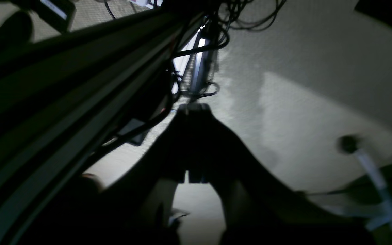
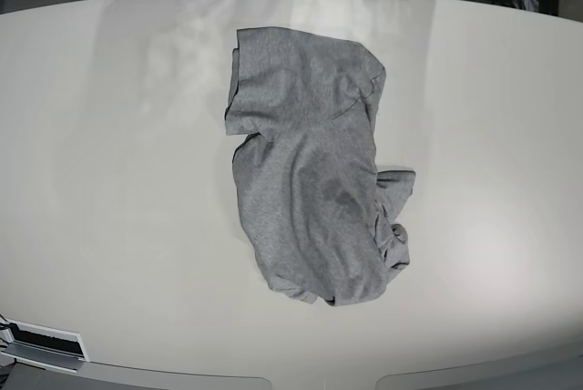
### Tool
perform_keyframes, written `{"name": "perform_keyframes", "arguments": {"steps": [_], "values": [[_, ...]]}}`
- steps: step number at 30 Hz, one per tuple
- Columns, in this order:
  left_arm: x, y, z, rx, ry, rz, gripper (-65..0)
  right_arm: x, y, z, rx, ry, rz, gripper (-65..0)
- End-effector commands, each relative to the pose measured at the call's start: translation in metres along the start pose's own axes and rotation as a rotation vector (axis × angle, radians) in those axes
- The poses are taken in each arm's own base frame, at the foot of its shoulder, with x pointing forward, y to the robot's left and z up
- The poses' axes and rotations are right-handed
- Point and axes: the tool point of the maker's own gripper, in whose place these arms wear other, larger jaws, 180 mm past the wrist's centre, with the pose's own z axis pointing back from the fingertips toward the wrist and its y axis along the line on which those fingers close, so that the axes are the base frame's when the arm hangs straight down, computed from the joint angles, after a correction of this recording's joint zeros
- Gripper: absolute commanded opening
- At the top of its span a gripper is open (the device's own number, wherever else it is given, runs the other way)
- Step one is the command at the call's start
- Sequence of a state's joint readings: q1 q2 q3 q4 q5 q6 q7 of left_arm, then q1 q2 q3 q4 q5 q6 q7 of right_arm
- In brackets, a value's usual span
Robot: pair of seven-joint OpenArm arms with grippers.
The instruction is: Layout the t-shirt on the table in an organized manner, then fold the t-shirt properly
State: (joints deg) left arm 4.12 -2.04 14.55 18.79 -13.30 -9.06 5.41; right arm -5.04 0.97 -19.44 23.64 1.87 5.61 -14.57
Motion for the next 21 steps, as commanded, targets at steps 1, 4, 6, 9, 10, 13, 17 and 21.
{"name": "perform_keyframes", "arguments": {"steps": [1,4,6,9,10,13,17,21], "values": [[0.004,-0.005,-0.001,-0.012,-0.015,0.003,-65.0,0.009,0.001,0.001,0.002,-0.023,0.022,-65.0],[0.001,-0.005,-0.001,-0.012,0.004,0.003,-65.0,0.012,-0.002,0.002,-0.016,-0.025,0.075,-65.0],[0.0,-0.005,-0.001,-0.012,0.011,0.003,-65.0,0.011,-0.003,0.002,-0.02,-0.011,0.095,-65.0],[0.0,-0.005,-0.001,-0.012,0.011,0.003,-65.0,0.011,0.001,0.003,0.006,0.001,0.108,-65.0],[0.0,-0.005,-0.001,-0.012,0.01,0.003,-65.0,0.012,0.003,0.004,0.016,0.003,0.112,-65.0],[0.002,-0.005,-0.001,-0.013,0.006,0.002,-65.0,0.014,0.008,0.005,0.046,0.003,0.125,-65.0],[0.002,-0.005,-0.001,-0.013,0.005,0.002,-65.0,0.016,0.008,0.005,0.04,-0.002,0.124,-65.0],[0.002,-0.005,-0.001,-0.013,0.005,0.002,-65.0,0.017,0.002,0.005,0.011,-0.004,0.112,-65.0]]}}
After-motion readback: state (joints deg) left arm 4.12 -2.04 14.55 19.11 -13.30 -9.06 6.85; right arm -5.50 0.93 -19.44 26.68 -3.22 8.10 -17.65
